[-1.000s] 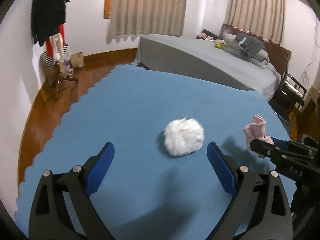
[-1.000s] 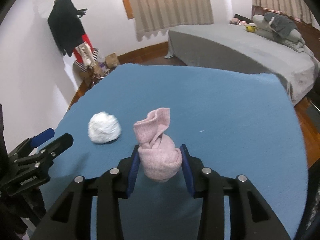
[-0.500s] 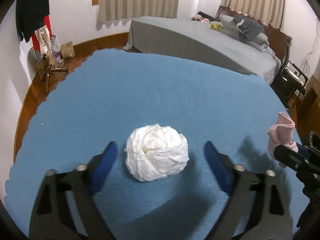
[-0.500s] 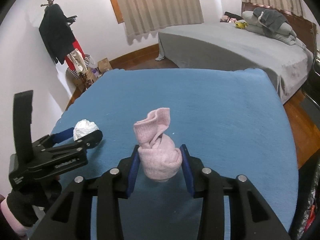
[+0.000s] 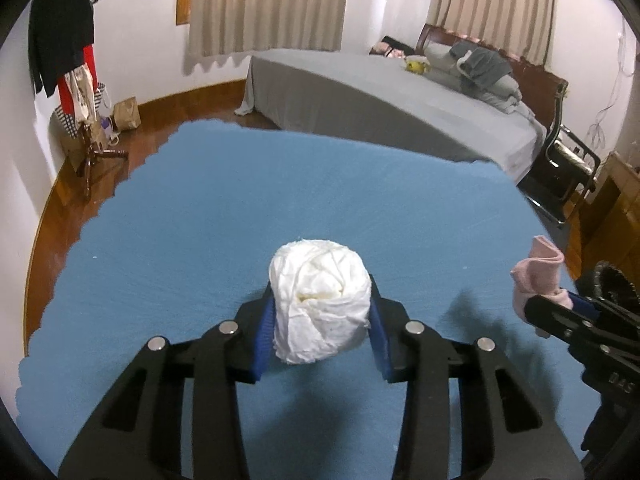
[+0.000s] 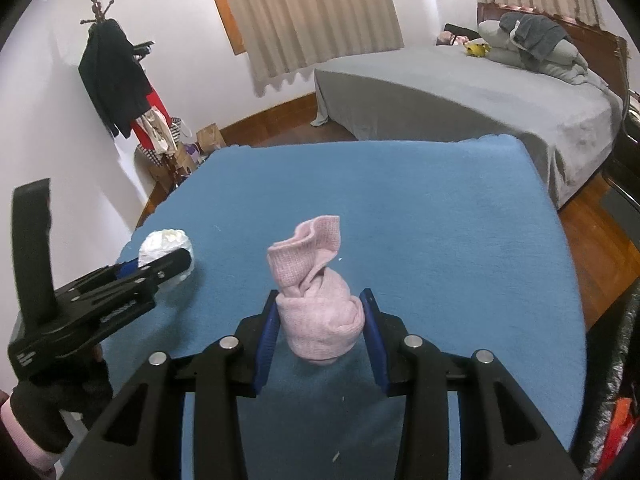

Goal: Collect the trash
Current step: 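Carry the white tissue and pink sock over the black bin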

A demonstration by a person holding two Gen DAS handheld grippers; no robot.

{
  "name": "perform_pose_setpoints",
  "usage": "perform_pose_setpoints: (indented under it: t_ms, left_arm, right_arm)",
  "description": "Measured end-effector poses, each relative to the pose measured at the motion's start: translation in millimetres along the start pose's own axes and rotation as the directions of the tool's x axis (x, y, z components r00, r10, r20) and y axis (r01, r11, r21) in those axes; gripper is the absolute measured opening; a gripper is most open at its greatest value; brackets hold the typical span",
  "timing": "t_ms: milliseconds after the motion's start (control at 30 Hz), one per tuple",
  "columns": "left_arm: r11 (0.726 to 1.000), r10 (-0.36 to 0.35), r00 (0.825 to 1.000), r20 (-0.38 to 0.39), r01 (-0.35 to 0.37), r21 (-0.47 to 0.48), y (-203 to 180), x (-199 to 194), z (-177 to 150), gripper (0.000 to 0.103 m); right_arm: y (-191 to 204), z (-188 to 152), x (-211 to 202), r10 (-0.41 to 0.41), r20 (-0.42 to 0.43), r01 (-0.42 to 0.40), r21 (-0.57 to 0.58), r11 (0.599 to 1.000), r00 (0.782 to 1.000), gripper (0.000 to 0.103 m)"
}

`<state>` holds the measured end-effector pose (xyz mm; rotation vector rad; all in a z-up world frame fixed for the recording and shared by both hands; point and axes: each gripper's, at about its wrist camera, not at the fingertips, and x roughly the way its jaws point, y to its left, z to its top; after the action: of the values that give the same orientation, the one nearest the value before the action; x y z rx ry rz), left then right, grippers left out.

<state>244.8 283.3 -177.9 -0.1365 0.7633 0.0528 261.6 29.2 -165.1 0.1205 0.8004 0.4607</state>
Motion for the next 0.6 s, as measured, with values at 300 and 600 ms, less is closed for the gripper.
perform_pose_setpoints:
  t_ms: [300,600]
  left_arm:
    - [1.000,0.010,0.999,0.043,-0.010,0.011,-31,-48,-3,0.039]
    - [1.000,-0.016,0.997,0.076,0.014,0.028,-59,-90,-10,0.039]
  right_arm:
    - [-2,1,-38,0.000,0.047,0.000,0.004,1.000,0.999,0.040]
    - [0,0,-84,0.006,0.099,-0.004,-0.019,1.000,0.995,0.040]
